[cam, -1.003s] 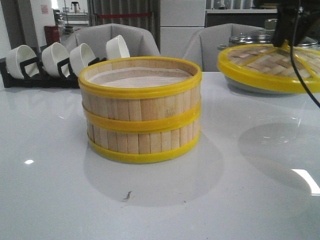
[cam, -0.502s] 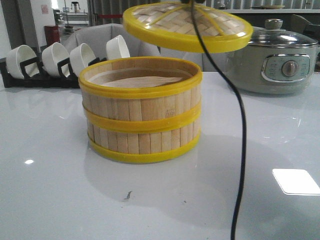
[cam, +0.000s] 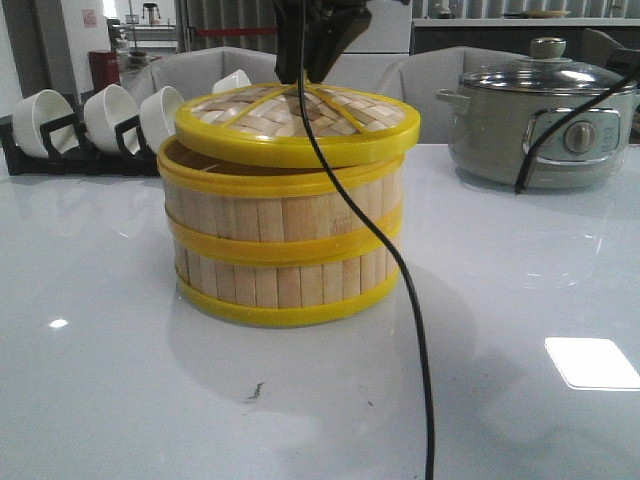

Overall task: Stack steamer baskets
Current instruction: 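Lower the lid onto the top basket and open the right gripper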

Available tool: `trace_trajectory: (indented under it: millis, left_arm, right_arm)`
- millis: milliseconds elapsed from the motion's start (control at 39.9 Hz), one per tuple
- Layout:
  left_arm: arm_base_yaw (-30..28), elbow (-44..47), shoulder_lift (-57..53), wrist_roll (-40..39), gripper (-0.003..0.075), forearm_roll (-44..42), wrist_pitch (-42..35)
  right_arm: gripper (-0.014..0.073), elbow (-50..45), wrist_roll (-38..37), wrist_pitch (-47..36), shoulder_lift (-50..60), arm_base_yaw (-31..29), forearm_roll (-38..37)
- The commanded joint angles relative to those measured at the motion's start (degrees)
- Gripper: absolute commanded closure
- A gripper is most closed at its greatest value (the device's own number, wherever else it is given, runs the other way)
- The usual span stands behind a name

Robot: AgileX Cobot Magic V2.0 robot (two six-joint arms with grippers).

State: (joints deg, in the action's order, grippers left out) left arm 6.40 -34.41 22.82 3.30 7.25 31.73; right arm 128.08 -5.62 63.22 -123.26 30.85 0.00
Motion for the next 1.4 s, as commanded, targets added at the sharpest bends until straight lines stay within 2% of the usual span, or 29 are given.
trace_trajectory:
  millis: [0,251,1229,1304,1379]
  left_arm:
    - [0.32,-1.53,0.43,-0.37,0.0629,0.3,-4.86]
    - [0.32,-1.53,0.43,-0.37,0.0629,0.3,-4.86]
    - [0.32,-1.53,0.43,-0.37,0.0629,0.3,-4.86]
    - [0.32,-1.53,0.43,-0.37,0.0629,0.3,-4.86]
    - [0.32,-1.53,0.43,-0.37,0.0629,0.3,-4.86]
  right_arm:
    - [0.0568,2.19,0.76,-3.43,3.58,0.0,0.0]
    - [0.0568,2.19,0.76,-3.36,3.53,0.13,2.87]
    - [0.0567,2.19,0.76,-2.6,1.75,1.42,1.78]
    - [0.0547,2.19,0.76,-2.85,1.75,1.42,1.78]
    - [0.0487,2.19,0.76,-2.87,1.75,1.42,1.78]
